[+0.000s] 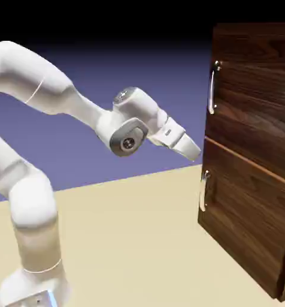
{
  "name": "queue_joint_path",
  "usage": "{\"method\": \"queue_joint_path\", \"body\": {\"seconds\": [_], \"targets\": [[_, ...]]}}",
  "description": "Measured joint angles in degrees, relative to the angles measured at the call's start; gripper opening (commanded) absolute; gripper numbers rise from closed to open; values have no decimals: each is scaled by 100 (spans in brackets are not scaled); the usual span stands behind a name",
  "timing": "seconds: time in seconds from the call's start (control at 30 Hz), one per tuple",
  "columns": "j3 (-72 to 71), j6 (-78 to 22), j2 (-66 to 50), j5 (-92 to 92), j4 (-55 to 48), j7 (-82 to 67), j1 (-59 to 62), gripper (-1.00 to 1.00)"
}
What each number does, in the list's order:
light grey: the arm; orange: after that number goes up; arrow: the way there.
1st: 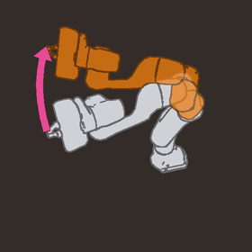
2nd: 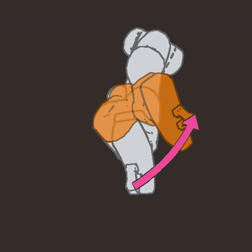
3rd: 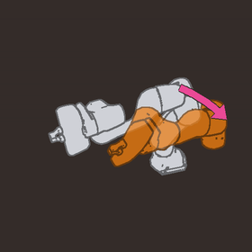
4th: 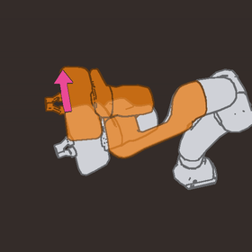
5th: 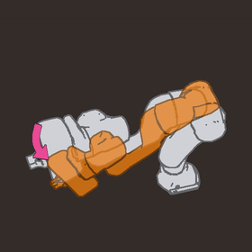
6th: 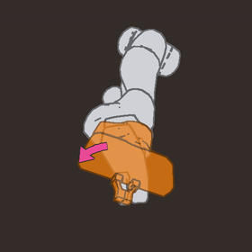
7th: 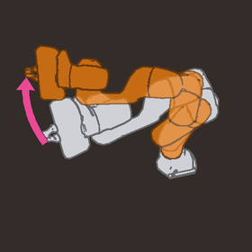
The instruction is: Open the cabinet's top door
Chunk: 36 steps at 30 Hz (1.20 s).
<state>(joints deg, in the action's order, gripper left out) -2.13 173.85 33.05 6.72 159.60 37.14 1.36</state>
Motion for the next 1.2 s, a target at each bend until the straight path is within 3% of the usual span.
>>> {"method": "queue_joint_path", "body": {"seconds": [1.2], "targets": [[-2840,-205,518,8972,-1866,-7099,2733,0]]}}
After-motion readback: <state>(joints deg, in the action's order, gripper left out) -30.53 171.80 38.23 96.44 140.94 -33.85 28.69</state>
